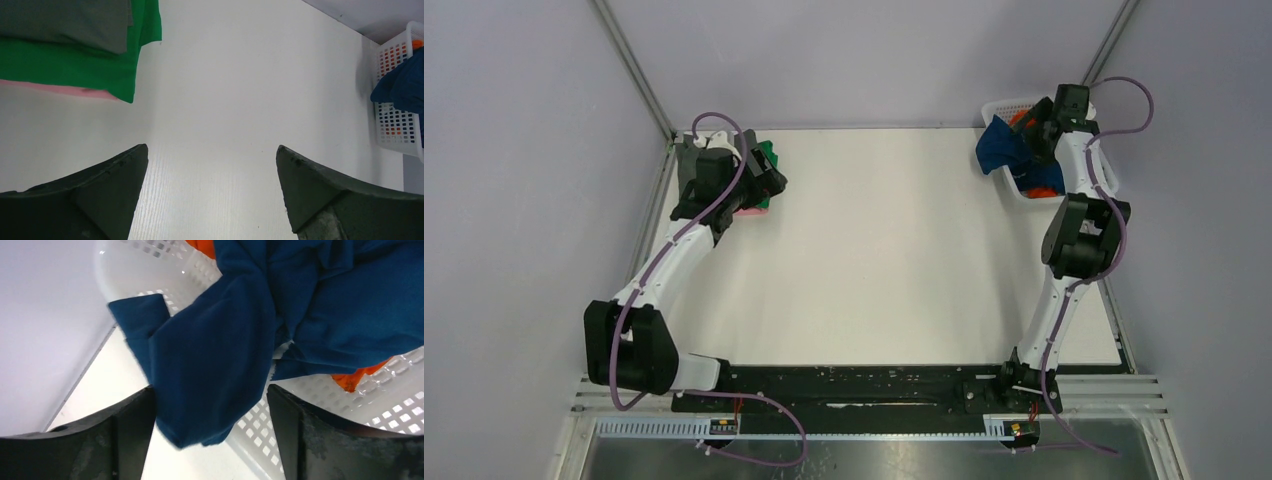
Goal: Fold and stack the t-shirts
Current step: Grab crumpled tshirt from bin with the right arm, then move the tshirt to the center of the board
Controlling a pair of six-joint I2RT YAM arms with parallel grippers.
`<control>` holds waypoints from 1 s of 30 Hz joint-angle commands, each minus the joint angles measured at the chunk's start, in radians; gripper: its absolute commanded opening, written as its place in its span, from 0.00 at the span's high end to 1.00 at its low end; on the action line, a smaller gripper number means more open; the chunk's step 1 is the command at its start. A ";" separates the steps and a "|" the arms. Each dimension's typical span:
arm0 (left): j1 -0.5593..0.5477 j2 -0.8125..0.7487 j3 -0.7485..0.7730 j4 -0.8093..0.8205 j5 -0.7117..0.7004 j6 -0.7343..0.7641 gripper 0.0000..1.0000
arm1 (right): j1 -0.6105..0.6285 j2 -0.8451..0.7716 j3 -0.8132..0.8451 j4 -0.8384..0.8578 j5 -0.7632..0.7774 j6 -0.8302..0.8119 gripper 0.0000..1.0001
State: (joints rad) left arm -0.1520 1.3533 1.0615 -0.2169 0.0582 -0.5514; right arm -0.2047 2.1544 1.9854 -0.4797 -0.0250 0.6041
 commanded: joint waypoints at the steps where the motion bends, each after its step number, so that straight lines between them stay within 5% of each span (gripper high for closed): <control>1: 0.000 0.004 0.054 0.009 0.029 -0.003 0.01 | 0.004 0.043 0.051 -0.003 -0.027 0.090 0.24; 6: 0.000 0.001 0.054 0.004 0.038 -0.003 0.01 | 0.003 0.020 0.019 0.118 -0.049 0.108 0.96; 7: 0.000 -0.002 0.052 0.004 0.041 -0.004 0.01 | 0.002 0.010 0.020 0.132 -0.067 0.111 1.00; 17: 0.000 -0.109 -0.015 0.072 0.064 -0.017 0.01 | 0.034 -0.253 0.184 0.110 -0.329 -0.023 1.00; 21: 0.000 -0.153 -0.058 0.095 0.050 -0.035 0.01 | 0.134 -0.331 0.337 0.002 -0.408 -0.197 1.00; 30: 0.000 -0.256 -0.136 0.069 -0.017 -0.054 0.01 | 0.424 -0.393 0.535 -0.042 -0.701 -0.318 1.00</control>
State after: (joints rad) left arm -0.1520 1.1576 0.9501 -0.1722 0.0925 -0.5892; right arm 0.1459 1.7866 2.4691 -0.4892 -0.5423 0.3729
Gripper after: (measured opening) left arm 0.989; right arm 0.049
